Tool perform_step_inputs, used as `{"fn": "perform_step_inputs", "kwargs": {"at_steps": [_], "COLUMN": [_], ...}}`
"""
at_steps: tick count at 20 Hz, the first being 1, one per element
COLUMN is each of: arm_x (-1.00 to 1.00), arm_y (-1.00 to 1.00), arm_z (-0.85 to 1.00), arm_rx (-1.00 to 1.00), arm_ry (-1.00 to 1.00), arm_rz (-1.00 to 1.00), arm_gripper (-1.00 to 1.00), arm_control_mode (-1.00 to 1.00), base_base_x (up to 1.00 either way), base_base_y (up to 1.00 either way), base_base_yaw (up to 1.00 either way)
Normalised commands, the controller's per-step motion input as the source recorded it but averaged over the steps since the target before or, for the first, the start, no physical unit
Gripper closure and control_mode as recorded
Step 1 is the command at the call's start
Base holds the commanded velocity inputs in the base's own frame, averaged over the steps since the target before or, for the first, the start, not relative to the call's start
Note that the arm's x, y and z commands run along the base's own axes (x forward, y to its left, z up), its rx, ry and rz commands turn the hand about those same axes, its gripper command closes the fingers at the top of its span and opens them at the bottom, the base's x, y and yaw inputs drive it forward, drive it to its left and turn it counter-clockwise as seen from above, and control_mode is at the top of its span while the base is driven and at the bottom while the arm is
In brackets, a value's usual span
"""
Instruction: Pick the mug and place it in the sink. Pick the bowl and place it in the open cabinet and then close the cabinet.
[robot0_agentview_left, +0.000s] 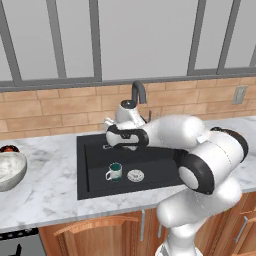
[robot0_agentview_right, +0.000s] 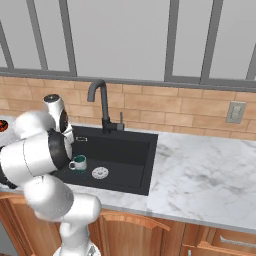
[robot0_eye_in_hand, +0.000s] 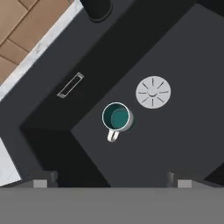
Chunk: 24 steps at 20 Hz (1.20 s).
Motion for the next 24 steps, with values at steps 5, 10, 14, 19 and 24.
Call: {"fn": "perform_step_inputs", "kwargs": {"at_steps": [5, 10, 14, 19, 24], "arm_x": [-0.8, -0.61, -0.2, -0.33, -0.41], "arm_y": [0.0, -0.05, -0.34, -0.06, -0.02], "arm_z": [0.39, 0.53, 0.64, 0.45, 0.32], "arm_rx": [-0.01, -0.01, 0.0, 0.0, 0.0], "arm_ry": [-0.22, -0.11, -0.01, 0.0, 0.0], "arm_rz": [0.03, 0.03, 0.07, 0.15, 0.19], "arm_gripper": [-1.0, -1.0, -1.0, -1.0, -1.0], "arm_control_mode": [-1.0, -1.0, -1.0, -1.0, -1.0], "base_base_x": [0.0, 0.0, 0.0, 0.0, 0.0], "base_base_y": [0.0, 0.0, 0.0, 0.0, 0.0], "base_base_yaw": [0.0, 0.0, 0.0, 0.0, 0.0]}}
